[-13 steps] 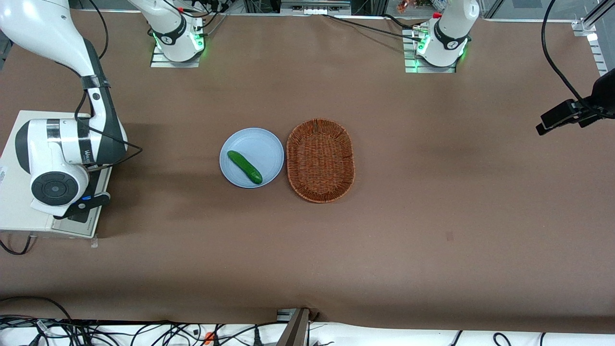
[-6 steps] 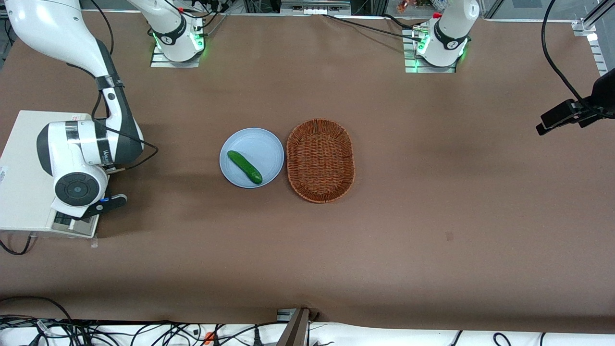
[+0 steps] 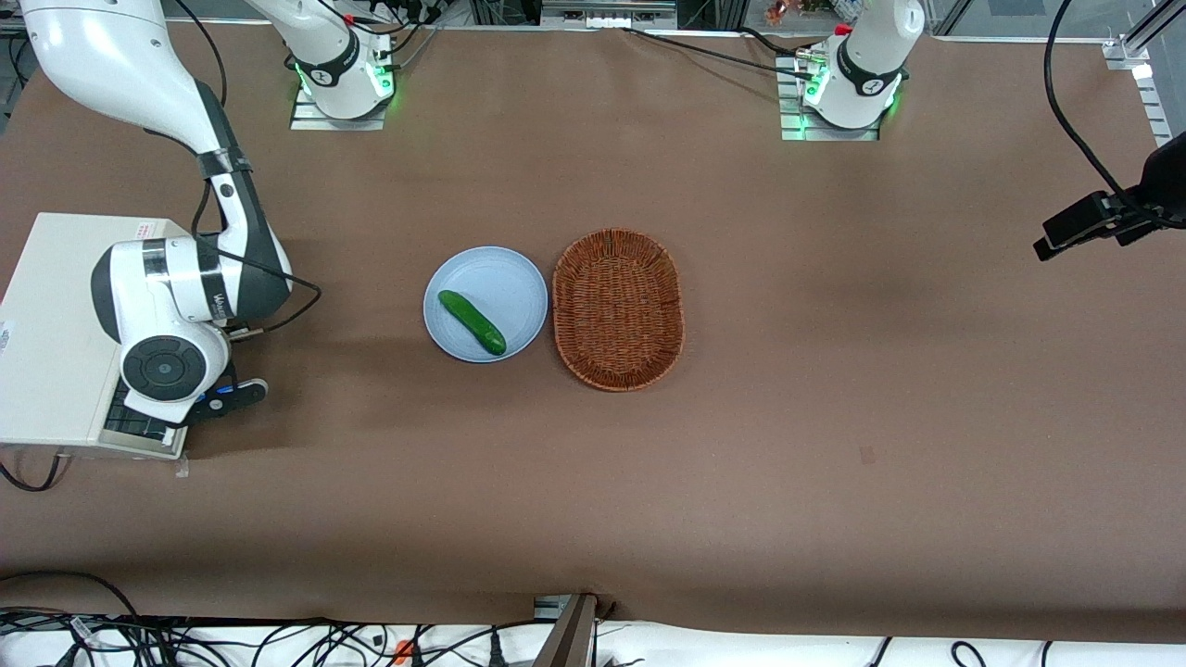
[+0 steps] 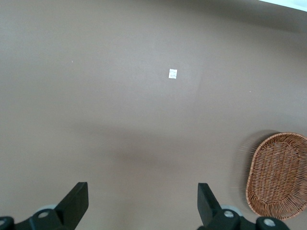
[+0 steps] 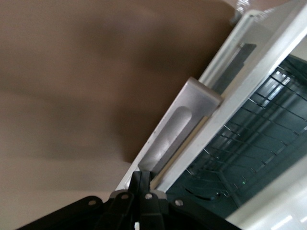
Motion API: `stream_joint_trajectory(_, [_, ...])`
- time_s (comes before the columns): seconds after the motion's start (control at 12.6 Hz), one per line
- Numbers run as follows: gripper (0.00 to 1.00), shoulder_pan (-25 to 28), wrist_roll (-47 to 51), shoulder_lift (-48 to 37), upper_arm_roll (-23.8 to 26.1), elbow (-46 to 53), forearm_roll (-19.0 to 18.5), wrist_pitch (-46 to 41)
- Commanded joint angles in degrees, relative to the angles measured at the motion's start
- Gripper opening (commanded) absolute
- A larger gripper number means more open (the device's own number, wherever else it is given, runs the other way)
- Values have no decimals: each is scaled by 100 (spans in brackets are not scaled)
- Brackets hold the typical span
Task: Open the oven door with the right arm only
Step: 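Swing the glass door down and open with the right gripper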
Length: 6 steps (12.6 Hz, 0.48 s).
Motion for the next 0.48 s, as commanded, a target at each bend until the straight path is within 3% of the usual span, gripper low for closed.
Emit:
stream_joint_trajectory(0.0, [0,-174,5,506,-99,25,-81,522])
stream_joint_trajectory(0.4, [0,-217,5,796,-99,25,68,725])
